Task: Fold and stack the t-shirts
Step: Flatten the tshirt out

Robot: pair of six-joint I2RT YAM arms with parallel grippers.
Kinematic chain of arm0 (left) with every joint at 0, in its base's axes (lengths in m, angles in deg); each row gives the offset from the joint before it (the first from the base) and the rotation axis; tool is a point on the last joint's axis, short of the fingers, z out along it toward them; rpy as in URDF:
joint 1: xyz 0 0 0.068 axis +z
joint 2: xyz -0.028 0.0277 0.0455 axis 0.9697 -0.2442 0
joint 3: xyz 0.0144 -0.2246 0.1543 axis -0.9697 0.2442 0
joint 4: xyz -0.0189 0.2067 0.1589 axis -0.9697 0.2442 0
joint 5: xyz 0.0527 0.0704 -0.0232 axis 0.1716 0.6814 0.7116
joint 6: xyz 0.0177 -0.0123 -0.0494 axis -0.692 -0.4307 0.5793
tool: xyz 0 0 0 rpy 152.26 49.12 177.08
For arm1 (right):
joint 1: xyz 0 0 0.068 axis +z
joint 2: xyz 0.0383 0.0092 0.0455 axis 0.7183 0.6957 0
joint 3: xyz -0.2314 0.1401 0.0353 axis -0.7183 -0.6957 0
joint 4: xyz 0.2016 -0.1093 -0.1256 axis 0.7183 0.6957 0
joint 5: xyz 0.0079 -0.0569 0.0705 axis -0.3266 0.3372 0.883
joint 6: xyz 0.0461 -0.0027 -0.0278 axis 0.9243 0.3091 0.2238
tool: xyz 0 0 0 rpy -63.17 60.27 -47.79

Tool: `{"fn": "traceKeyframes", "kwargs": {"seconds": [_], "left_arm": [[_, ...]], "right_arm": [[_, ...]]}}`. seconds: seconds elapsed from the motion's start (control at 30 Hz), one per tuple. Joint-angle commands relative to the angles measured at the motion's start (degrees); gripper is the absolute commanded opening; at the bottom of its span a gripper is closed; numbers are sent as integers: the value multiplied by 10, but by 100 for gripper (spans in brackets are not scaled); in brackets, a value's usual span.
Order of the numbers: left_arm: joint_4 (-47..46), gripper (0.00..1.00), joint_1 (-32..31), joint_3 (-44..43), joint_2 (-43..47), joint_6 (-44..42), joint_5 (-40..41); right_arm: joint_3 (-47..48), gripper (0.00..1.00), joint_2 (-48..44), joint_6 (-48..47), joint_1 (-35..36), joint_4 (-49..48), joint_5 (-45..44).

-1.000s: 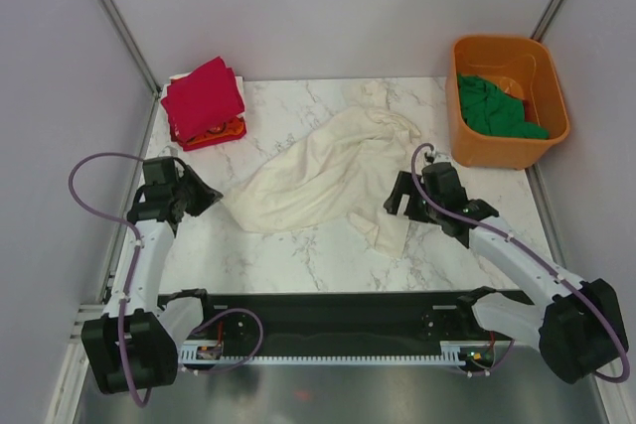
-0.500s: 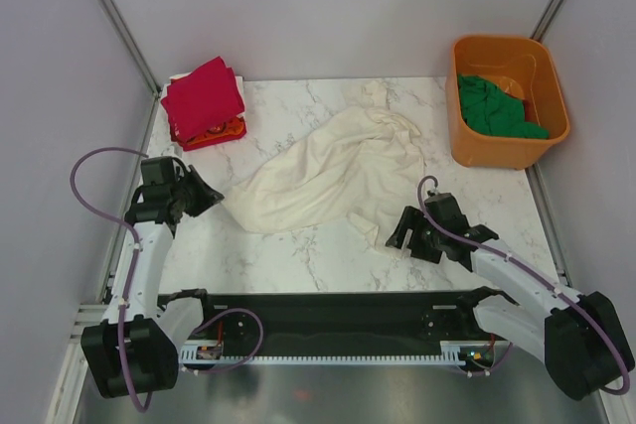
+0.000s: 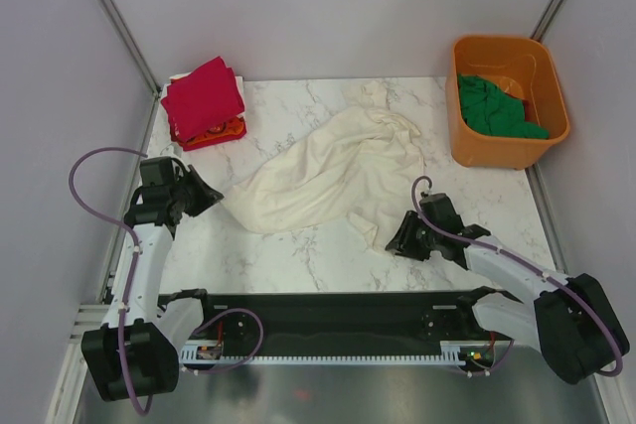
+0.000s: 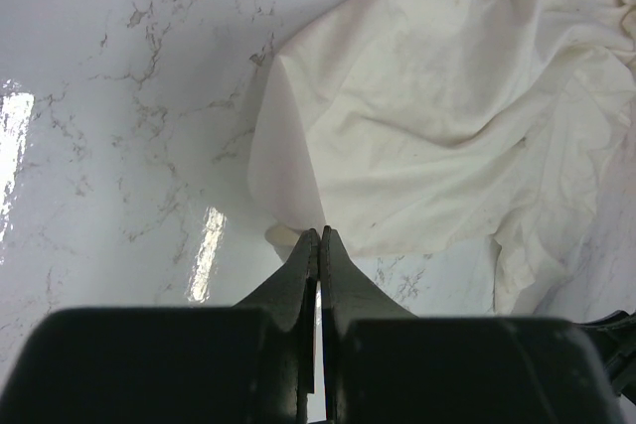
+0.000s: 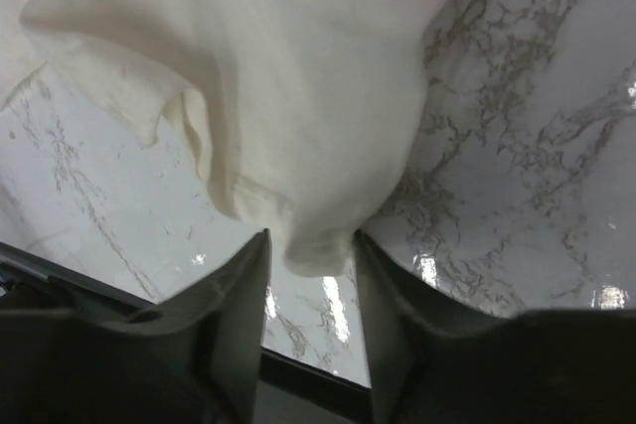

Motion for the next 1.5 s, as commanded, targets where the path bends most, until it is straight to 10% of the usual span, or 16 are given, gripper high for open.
{"fn": "traceKeyframes", "kwargs": {"seconds": [0.0, 0.2, 0.47, 1.07, 1.47], "left_arm": [[3, 2, 2, -12, 8, -22, -8], [3, 2, 2, -12, 8, -22, -4], [37, 2, 2, -52, 43, -34, 10], [146, 2, 2, -575, 135, -76, 97], [177, 2, -62, -784, 101, -127, 201]], "right_arm": [[-15, 42, 5, 1, 3, -7, -1], [-14, 0, -6, -8, 4, -6, -23], [173, 0, -65, -76, 4, 96, -118], [966, 0, -102, -249, 4, 308, -298], [1092, 0, -74, -293, 15, 289, -342]]}}
